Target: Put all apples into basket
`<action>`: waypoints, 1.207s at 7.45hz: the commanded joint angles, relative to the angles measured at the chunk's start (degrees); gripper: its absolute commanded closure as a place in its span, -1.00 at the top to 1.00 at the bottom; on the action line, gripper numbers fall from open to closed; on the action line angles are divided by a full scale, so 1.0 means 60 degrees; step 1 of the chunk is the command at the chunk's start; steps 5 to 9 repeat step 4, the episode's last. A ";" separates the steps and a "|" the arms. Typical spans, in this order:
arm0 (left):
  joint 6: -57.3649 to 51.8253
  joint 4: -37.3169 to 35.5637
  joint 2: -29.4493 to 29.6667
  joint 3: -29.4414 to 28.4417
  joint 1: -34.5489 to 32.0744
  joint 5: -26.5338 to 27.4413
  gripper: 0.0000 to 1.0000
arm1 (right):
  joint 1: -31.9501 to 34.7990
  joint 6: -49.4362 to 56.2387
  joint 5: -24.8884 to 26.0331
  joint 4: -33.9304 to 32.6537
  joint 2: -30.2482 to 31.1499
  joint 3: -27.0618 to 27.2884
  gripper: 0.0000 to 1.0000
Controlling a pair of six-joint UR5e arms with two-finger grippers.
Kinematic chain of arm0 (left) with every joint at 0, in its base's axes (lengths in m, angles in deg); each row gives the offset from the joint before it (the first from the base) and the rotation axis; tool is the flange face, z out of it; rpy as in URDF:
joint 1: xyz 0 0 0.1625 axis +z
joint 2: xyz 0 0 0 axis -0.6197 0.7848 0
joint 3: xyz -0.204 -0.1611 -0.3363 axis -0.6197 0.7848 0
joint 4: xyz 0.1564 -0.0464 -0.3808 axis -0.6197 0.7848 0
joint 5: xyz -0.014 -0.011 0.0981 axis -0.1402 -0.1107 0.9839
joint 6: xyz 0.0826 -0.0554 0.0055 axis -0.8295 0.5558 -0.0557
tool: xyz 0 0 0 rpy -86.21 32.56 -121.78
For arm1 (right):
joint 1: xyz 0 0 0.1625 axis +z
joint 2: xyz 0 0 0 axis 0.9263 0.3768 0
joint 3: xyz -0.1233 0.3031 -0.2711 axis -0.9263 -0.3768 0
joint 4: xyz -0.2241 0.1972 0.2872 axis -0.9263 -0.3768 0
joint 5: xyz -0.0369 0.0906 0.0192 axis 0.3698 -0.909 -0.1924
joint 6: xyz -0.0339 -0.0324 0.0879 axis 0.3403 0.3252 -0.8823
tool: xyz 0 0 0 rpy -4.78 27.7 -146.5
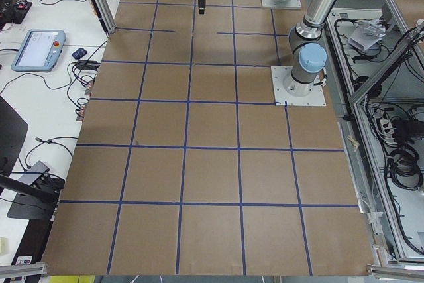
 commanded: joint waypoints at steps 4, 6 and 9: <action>0.0000 0.0000 0.0015 -0.0027 0.0000 0.0000 1.00 | 0.0005 -0.0002 0.0110 0.0020 -0.0025 0.0032 1.00; 0.0000 0.0000 0.0015 -0.0027 0.0000 0.0000 1.00 | 0.0005 -0.0002 0.0110 0.0020 -0.0025 0.0032 1.00; 0.0000 0.0000 0.0015 -0.0027 0.0000 0.0000 1.00 | 0.0005 -0.0002 0.0110 0.0020 -0.0025 0.0032 1.00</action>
